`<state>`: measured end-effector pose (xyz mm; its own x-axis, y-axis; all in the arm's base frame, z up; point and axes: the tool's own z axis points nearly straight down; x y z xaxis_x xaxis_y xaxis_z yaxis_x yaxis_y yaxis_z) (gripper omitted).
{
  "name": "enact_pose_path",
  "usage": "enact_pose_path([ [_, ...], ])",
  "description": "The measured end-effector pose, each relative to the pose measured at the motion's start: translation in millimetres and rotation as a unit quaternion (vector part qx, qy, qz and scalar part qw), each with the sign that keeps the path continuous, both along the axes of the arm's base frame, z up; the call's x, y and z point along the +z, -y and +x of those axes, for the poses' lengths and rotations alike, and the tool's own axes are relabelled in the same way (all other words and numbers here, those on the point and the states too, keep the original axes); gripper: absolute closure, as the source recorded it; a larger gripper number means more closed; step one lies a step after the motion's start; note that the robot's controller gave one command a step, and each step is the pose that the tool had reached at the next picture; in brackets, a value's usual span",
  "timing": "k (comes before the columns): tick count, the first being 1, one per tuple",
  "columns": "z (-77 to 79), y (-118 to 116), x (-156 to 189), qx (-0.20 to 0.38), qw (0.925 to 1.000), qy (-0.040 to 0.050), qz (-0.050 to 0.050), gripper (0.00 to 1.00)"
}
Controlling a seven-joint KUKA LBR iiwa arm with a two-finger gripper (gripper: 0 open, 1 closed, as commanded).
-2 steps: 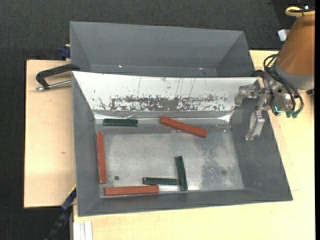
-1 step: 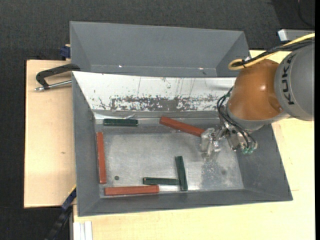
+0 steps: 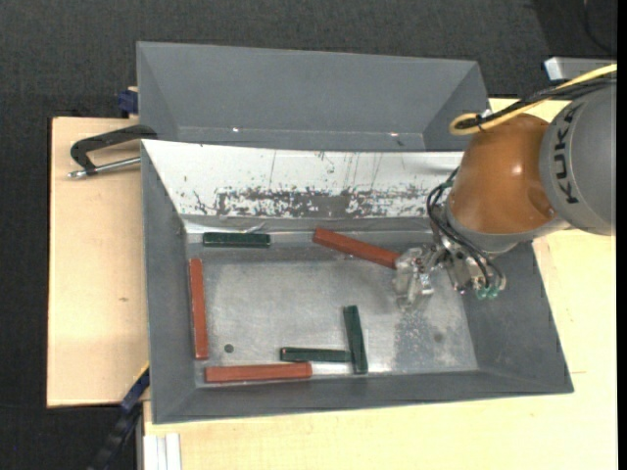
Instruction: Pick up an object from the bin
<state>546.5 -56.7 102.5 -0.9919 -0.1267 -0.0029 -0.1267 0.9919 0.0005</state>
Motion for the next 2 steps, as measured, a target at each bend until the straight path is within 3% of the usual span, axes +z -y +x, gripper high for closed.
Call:
enact_pose_path([
  [1,-43.3,-28.3,20.5,0.096,0.9954,-0.0017,0.0,0.0],
  [2,-43.0,-27.7,20.1,0.096,0.9954,-0.0015,0.0,0.0],
])
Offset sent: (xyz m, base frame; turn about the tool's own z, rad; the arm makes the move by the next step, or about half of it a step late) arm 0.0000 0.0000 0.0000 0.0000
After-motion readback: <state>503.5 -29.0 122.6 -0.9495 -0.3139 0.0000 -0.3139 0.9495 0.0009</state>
